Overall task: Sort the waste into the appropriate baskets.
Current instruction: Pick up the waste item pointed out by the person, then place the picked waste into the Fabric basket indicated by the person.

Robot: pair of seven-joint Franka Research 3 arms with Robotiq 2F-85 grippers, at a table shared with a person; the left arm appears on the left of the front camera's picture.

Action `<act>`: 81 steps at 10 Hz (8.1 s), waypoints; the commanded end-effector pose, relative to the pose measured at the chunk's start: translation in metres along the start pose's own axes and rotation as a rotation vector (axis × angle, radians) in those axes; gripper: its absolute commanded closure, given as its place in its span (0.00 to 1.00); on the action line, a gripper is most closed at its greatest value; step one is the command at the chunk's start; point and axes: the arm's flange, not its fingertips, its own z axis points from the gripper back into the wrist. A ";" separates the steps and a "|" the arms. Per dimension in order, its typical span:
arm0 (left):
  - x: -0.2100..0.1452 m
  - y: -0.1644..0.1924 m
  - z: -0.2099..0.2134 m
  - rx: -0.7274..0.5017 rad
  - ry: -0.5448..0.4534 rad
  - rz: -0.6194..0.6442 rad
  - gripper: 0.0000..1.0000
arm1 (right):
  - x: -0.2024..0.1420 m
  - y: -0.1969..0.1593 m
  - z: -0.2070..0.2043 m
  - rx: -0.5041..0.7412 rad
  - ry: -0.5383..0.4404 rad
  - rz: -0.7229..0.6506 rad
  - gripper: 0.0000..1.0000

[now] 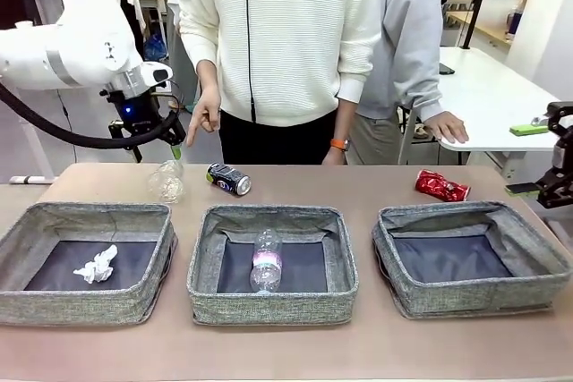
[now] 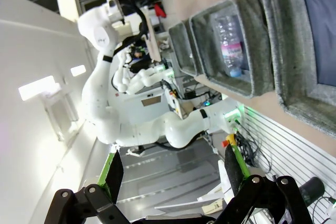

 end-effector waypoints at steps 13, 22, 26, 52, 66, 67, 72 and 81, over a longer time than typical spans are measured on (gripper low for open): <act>0.025 0.000 -0.075 0.137 0.103 0.170 0.02 | -0.001 0.004 0.002 -0.005 0.011 -0.016 0.00; 0.023 -0.001 -0.077 0.170 0.160 0.199 0.61 | -0.001 0.004 0.002 -0.005 0.011 -0.016 0.00; 0.019 0.006 -0.055 0.136 0.140 0.223 0.61 | -0.001 0.004 0.002 -0.005 0.011 -0.016 0.00; -0.187 -0.314 0.343 -0.027 0.076 0.037 0.61 | -0.001 0.004 0.002 -0.005 0.011 -0.016 0.00; -0.203 -0.334 0.330 -0.011 0.024 0.003 0.61 | -0.001 0.004 0.002 -0.005 0.011 -0.016 0.00; -0.203 -0.334 0.330 -0.011 0.024 0.003 0.61 | -0.001 0.004 0.002 -0.005 0.011 -0.016 0.00; -0.203 -0.334 0.330 -0.011 0.024 0.003 0.61 | -0.001 0.004 0.002 -0.005 0.011 -0.016 0.00; -0.203 -0.334 0.330 -0.011 0.024 0.003 0.61 | -0.001 0.004 0.002 -0.005 0.011 -0.016 0.00</act>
